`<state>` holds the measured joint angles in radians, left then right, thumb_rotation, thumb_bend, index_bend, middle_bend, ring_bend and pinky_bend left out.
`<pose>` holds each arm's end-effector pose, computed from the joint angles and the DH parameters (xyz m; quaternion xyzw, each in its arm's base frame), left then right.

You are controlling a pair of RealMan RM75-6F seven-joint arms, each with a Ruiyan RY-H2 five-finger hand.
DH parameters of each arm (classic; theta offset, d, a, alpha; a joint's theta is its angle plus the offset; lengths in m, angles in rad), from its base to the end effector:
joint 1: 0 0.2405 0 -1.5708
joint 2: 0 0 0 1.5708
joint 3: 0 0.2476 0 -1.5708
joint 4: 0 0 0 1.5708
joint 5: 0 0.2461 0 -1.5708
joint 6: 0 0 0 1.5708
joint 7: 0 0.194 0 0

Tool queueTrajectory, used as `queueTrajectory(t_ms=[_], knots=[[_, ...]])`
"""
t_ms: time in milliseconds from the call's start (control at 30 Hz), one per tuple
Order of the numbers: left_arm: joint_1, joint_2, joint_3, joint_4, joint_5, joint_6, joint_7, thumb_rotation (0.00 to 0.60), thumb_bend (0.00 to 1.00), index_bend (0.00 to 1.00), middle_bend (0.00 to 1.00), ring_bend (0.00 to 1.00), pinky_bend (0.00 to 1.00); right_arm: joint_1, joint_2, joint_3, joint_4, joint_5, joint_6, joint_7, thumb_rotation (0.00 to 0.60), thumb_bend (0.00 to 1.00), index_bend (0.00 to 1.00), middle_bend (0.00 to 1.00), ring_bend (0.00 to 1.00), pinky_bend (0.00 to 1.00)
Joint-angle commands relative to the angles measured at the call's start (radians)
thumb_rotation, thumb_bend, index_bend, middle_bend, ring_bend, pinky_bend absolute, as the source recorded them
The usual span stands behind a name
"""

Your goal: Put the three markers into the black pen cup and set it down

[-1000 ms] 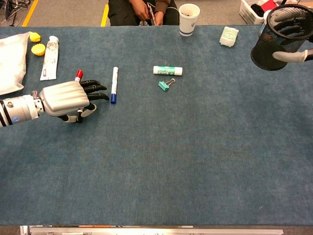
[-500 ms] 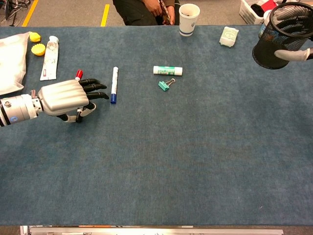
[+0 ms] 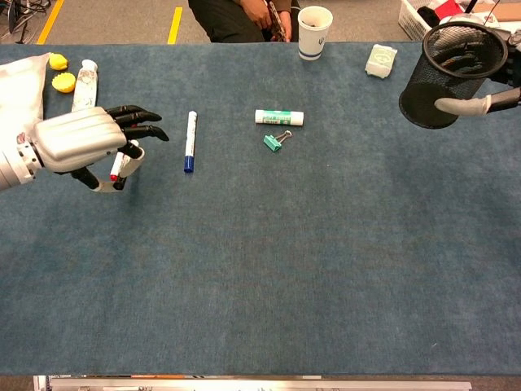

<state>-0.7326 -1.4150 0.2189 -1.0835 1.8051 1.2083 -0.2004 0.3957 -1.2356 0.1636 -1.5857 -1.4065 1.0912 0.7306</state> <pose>-0.2289 0.3505 -0.0292 -0.8753 -0.1830 -0.3373 0.2942 -0.2425 -0.3422 0.0426 0.4760 -0.6319 0.5385 0.2901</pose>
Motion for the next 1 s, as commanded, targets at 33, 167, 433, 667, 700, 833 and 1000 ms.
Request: queueTrajectory(t_ms=[33,167,433,667,700,833,1000], knots=[[0.002,0.066,-0.027,-0.089,-0.041,-0.013,-0.025,0.600,0.23,0.69,0.16,0.02,0.09,0.008,-0.010,-0.003,-0.004,-0.007,-0.007,-0.005,0.600,0.16,0.36,0.35,0.28,0.29],[0.004,0.117,-0.041,-0.174,-0.065,-0.023,-0.039,0.600,0.23,0.69,0.16,0.02,0.09,0.022,-0.028,-0.005,-0.008,-0.012,-0.019,-0.012,0.600,0.16,0.36,0.35,0.28,0.29],[0.003,0.243,-0.072,-0.366,-0.104,-0.044,-0.069,0.600,0.23,0.69,0.16,0.02,0.09,0.060,-0.081,-0.006,-0.002,-0.018,-0.049,-0.030,0.600,0.16,0.36,0.35,0.28,0.29],[-0.012,0.339,-0.089,-0.495,-0.111,-0.079,-0.101,0.600,0.23,0.69,0.16,0.02,0.09,0.086,-0.122,-0.014,0.002,-0.026,-0.067,-0.055,0.600,0.16,0.36,0.35,0.28,0.29],[-0.014,0.352,-0.090,-0.510,-0.111,-0.083,-0.105,0.600,0.23,0.69,0.16,0.02,0.09,0.089,-0.128,-0.016,0.004,-0.028,-0.070,-0.058,0.600,0.16,0.36,0.35,0.28,0.29],[-0.027,0.410,-0.097,-0.573,-0.099,-0.104,-0.115,0.600,0.23,0.69,0.16,0.02,0.09,0.103,-0.155,-0.023,0.012,-0.034,-0.079,-0.077,0.600,0.16,0.36,0.35,0.28,0.29],[-0.045,0.475,-0.105,-0.639,-0.093,-0.140,-0.152,0.600,0.23,0.69,0.16,0.02,0.09,0.119,-0.195,-0.030,0.032,-0.047,-0.080,-0.105,0.600,0.16,0.36,0.35,0.28,0.29]])
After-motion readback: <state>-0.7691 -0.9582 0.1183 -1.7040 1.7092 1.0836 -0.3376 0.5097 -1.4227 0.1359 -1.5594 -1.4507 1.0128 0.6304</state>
